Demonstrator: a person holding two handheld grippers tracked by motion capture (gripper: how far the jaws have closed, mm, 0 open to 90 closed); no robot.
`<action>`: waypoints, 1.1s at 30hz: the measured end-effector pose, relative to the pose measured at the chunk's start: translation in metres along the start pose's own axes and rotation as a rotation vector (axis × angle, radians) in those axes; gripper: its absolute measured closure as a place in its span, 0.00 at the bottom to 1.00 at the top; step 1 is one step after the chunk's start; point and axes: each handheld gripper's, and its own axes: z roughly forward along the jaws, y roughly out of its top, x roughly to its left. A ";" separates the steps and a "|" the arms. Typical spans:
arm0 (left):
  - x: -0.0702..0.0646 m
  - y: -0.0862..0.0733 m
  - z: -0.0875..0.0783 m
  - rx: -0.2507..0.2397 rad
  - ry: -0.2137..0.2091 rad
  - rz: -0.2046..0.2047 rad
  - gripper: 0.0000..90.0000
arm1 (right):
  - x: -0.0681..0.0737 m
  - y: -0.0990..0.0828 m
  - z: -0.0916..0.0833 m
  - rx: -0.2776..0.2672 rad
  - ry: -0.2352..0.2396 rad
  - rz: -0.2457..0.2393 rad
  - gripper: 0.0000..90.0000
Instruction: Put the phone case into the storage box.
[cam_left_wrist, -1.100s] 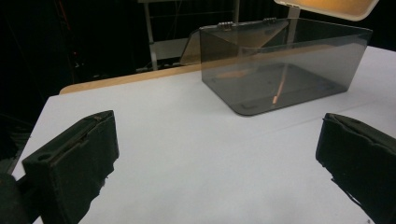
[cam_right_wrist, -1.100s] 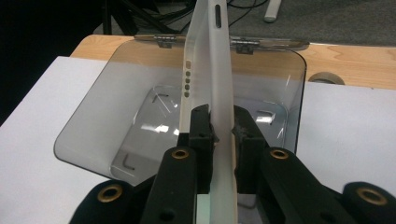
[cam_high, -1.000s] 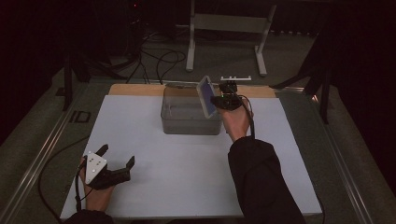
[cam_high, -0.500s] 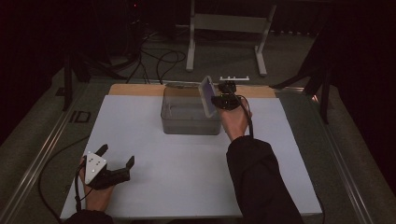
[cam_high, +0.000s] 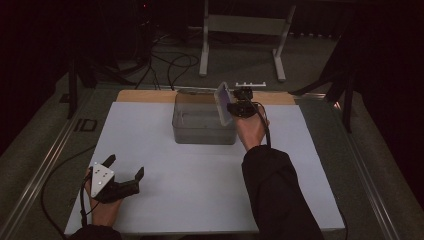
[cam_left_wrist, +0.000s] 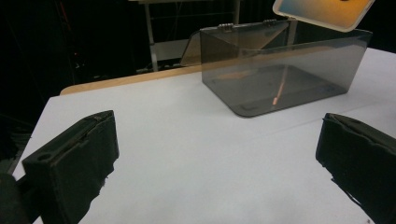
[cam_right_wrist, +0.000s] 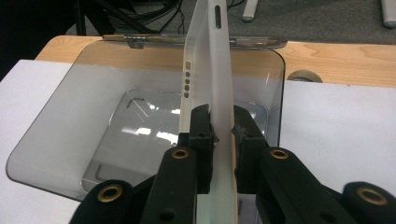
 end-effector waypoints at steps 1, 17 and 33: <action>0.000 0.000 0.000 0.000 0.000 0.000 0.00 | 0.000 0.000 0.000 0.000 -0.002 0.001 0.90; 0.000 0.000 0.000 0.001 0.000 0.003 0.00 | -0.002 -0.005 0.008 0.012 -0.033 0.008 0.90; 0.000 0.000 0.000 0.002 0.001 0.004 0.00 | -0.006 -0.008 0.013 0.022 -0.048 0.019 0.90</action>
